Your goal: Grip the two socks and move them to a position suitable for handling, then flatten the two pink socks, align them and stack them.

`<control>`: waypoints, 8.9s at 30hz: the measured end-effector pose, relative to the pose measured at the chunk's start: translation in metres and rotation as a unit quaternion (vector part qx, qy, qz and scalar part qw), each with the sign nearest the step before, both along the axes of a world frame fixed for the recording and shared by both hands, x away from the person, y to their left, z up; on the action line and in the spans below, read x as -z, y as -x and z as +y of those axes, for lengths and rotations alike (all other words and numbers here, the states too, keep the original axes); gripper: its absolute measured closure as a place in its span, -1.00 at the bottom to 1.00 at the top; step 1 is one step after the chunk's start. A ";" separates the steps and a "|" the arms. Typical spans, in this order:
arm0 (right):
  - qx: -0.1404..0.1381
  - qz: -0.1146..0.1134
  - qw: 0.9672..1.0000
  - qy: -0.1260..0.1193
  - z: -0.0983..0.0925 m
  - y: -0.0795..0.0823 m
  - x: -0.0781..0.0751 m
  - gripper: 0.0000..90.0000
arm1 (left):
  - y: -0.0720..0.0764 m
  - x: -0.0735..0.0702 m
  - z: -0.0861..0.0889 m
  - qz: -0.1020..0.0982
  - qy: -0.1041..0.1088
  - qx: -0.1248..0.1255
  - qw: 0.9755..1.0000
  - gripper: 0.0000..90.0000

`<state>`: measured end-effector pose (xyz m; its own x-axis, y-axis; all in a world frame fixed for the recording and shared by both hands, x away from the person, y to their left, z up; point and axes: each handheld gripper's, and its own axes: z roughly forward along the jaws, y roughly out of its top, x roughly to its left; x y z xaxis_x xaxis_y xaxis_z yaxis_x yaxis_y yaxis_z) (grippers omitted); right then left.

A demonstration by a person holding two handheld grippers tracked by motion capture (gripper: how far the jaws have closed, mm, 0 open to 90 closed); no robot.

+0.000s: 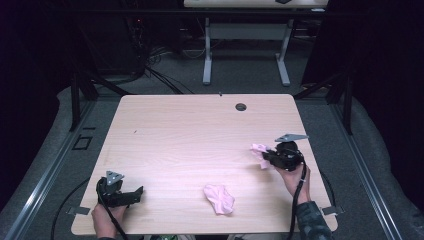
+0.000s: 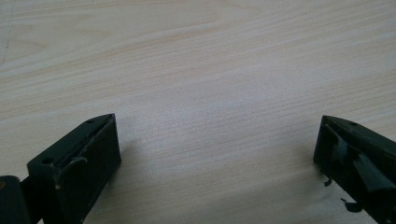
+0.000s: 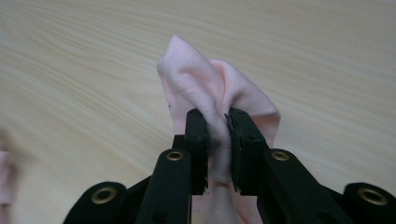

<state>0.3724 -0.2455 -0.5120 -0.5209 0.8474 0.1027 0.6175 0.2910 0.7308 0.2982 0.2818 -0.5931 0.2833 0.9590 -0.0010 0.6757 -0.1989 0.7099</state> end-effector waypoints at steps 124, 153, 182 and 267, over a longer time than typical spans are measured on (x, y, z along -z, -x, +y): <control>-0.083 0.061 0.994 -0.031 0.070 0.081 0.008 0.88 | -0.024 -0.055 -0.199 0.098 0.090 0.353 0.926 0.23; -0.055 0.055 0.997 0.011 0.054 0.088 0.021 0.87 | -0.005 -0.048 -0.189 0.118 0.096 0.291 0.945 0.95; -0.098 0.070 0.990 0.070 0.066 0.089 0.050 0.73 | 0.004 -0.033 -0.196 0.114 -0.025 0.284 0.952 0.90; -0.141 0.007 0.988 0.057 0.062 0.034 0.032 0.30 | -0.081 -0.053 -0.168 0.053 0.060 0.237 0.968 -0.07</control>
